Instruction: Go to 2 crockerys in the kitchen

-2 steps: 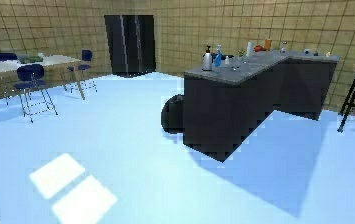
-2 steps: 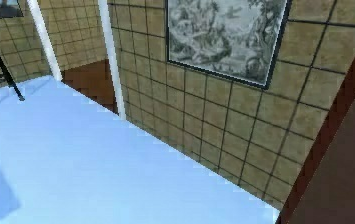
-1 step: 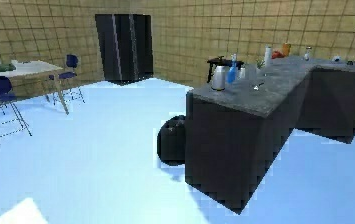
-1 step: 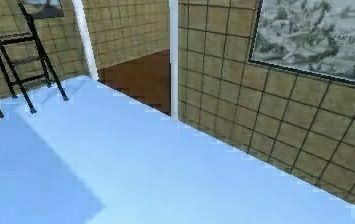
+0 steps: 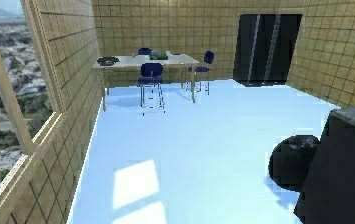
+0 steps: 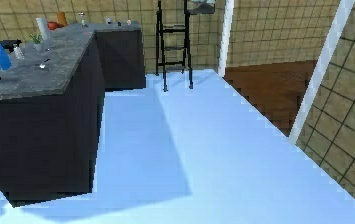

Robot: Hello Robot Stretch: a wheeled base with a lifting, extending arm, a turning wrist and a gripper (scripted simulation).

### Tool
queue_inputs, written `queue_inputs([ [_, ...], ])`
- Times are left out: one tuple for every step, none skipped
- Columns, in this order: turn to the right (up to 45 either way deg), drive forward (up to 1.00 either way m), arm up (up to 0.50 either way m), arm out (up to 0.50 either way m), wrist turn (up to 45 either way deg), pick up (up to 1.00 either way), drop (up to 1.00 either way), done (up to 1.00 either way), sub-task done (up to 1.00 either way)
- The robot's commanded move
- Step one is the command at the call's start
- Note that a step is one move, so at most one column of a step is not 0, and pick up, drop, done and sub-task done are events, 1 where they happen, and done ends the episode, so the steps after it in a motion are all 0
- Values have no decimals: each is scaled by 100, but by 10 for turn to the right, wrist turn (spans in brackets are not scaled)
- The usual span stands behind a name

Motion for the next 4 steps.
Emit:
queue_inputs([
  [0, 5, 0, 0, 0, 0, 0, 0, 0],
  [60, 0, 0, 0, 0, 0, 0, 0, 0],
  [0, 100, 0, 0, 0, 0, 0, 0, 0],
  [30, 0, 0, 0, 0, 0, 0, 0, 0],
])
